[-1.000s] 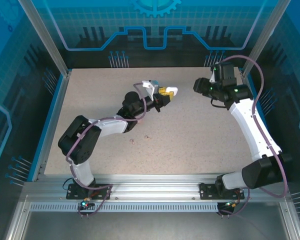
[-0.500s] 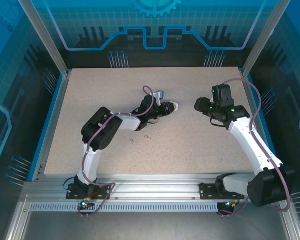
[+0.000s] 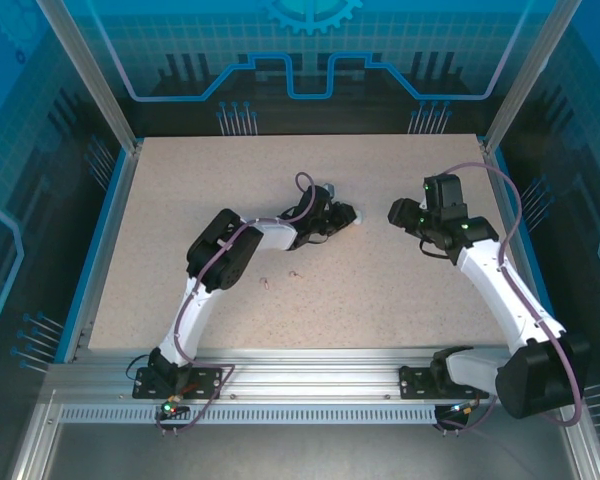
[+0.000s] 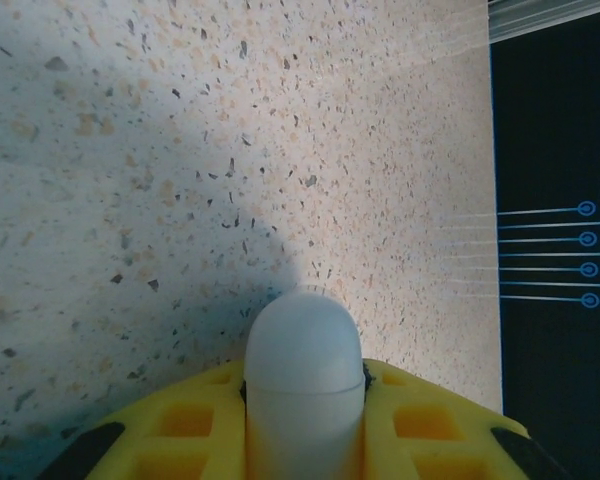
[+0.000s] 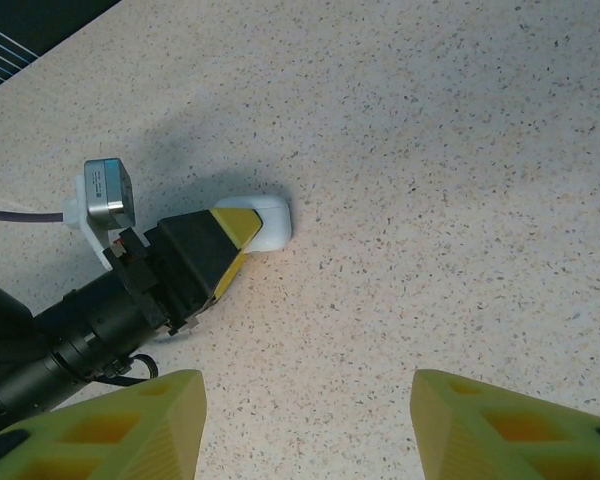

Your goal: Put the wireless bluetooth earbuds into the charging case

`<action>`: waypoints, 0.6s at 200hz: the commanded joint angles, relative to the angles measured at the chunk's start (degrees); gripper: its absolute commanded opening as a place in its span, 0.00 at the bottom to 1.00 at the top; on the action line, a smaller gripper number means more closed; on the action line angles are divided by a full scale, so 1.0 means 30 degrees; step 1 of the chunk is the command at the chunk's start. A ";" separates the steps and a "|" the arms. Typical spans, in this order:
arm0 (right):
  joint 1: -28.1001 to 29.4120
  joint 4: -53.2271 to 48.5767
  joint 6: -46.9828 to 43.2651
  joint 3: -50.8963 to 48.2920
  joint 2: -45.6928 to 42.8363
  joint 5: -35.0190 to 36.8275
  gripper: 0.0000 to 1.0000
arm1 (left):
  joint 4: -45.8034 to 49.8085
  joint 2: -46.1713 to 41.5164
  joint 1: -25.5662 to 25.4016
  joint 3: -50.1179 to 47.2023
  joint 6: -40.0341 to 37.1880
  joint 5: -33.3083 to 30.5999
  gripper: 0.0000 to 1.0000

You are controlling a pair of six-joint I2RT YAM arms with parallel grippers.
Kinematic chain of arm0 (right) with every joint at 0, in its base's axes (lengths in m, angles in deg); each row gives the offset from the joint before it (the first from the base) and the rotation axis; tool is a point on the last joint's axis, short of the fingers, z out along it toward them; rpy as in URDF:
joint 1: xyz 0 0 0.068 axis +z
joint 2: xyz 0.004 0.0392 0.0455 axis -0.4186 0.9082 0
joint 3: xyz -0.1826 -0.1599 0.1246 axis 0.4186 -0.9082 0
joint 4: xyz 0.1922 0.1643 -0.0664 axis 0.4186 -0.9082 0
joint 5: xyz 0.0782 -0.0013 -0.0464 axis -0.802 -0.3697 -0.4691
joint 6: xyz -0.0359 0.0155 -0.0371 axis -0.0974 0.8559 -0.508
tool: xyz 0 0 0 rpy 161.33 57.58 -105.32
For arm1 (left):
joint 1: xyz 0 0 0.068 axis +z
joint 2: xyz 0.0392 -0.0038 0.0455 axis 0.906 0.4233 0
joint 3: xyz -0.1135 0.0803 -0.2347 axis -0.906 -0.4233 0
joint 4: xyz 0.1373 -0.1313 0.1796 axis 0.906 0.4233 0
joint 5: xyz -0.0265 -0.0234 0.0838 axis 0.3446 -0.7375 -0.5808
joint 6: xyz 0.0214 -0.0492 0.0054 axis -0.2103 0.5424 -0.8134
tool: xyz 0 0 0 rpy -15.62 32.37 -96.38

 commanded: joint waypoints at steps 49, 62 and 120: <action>0.0052 -0.0202 -0.0217 0.0018 -0.1197 -0.0372 0.62 | 0.4794 -0.2738 0.0158 -0.1201 -0.1426 -0.2002 0.69; 0.0042 -0.0293 -0.0159 -0.0049 -0.1373 -0.0496 0.62 | 0.5410 -0.3672 0.0378 -0.1636 -0.1870 -0.2197 0.73; 0.0933 -0.0287 -0.0119 -0.0478 -0.1519 -0.0839 0.68 | 0.7630 -0.9563 0.1297 -0.3978 -0.4891 -0.3261 0.87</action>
